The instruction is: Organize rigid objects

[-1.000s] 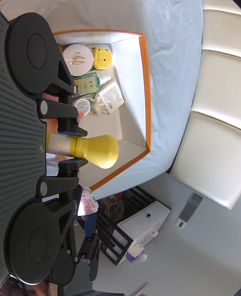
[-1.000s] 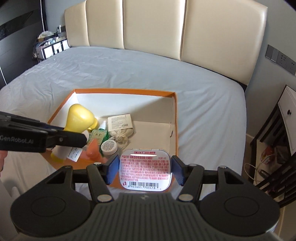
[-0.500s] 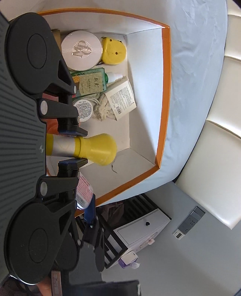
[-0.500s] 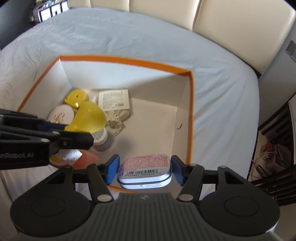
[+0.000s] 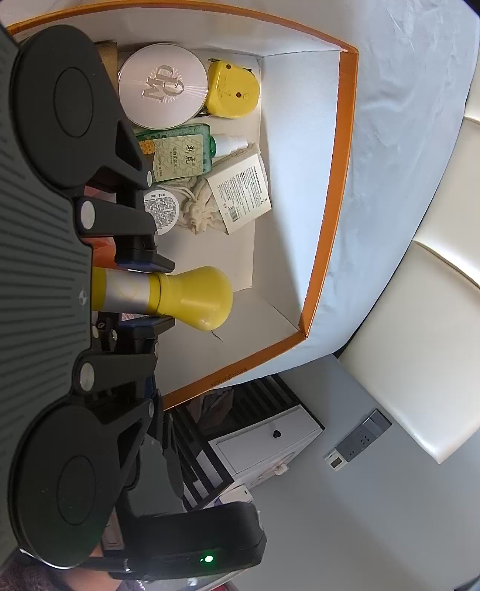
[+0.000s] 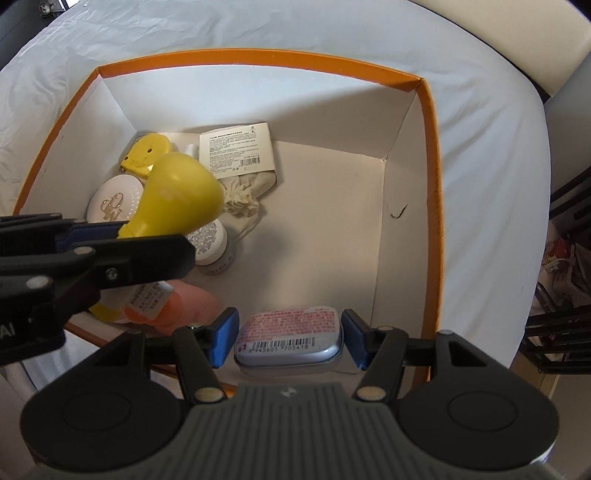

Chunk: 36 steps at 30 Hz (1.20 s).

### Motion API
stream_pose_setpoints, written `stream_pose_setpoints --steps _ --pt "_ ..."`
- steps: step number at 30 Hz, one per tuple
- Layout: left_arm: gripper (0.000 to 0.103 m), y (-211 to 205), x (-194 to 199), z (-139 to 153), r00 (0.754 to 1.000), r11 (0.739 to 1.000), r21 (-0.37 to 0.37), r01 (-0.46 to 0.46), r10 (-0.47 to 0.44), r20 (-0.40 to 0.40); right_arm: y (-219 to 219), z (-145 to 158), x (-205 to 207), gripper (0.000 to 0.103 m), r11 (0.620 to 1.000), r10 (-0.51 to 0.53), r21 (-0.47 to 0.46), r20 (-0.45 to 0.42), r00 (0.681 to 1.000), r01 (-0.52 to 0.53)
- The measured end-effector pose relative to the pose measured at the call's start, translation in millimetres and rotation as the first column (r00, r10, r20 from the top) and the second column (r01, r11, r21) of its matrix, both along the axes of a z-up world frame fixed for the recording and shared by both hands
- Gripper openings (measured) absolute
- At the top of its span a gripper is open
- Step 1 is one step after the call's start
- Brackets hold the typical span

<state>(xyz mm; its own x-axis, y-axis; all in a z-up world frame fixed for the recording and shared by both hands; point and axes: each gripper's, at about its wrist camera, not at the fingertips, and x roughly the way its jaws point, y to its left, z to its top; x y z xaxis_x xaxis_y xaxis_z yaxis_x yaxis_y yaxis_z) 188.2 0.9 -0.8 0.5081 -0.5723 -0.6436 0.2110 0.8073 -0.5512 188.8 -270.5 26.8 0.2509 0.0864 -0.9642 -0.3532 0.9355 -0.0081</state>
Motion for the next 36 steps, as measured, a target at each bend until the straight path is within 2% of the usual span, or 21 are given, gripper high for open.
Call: stream_pose_setpoints --steps 5,6,10,16,19,27,30,32,36 --pt "0.027 -9 5 3 1.0 1.0 -0.003 -0.015 0.015 -0.011 -2 7 -6 0.062 1.0 -0.007 0.003 0.035 0.999 0.007" --pt "0.027 -12 6 4 1.0 1.0 -0.001 -0.013 0.013 -0.01 -3 10 -8 0.066 1.0 -0.006 0.004 0.043 0.999 0.006" --pt "0.027 -22 8 0 1.0 1.0 0.022 -0.004 0.005 -0.029 -6 25 -20 0.068 1.0 0.024 -0.016 0.093 0.995 -0.022" --pt "0.027 -28 8 -10 0.997 1.0 0.022 0.01 -0.008 -0.074 -11 39 -35 0.069 0.999 0.039 -0.025 0.149 0.988 -0.036" --pt "0.027 -32 7 -13 0.997 0.999 0.047 0.016 -0.012 -0.08 -12 43 -37 0.069 0.999 0.036 -0.02 0.16 0.986 -0.033" --pt "0.028 -34 0 -10 0.998 0.998 0.061 0.03 -0.026 -0.058 -16 47 -43 0.069 1.0 0.002 -0.009 0.183 0.983 0.0" --pt "0.035 -32 -4 -7 0.998 0.999 0.038 0.03 -0.028 -0.051 -18 49 -45 0.071 1.0 -0.011 -0.01 0.191 0.982 0.013" --pt "0.041 -31 -9 -4 0.999 0.999 0.03 0.029 -0.028 -0.036 -18 51 -47 0.075 1.0 -0.014 -0.013 0.199 0.98 0.017" --pt "0.041 -26 -23 8 0.999 1.0 0.013 0.021 -0.021 0.028 -17 53 -56 0.077 1.0 0.0 -0.027 0.206 0.979 0.006"
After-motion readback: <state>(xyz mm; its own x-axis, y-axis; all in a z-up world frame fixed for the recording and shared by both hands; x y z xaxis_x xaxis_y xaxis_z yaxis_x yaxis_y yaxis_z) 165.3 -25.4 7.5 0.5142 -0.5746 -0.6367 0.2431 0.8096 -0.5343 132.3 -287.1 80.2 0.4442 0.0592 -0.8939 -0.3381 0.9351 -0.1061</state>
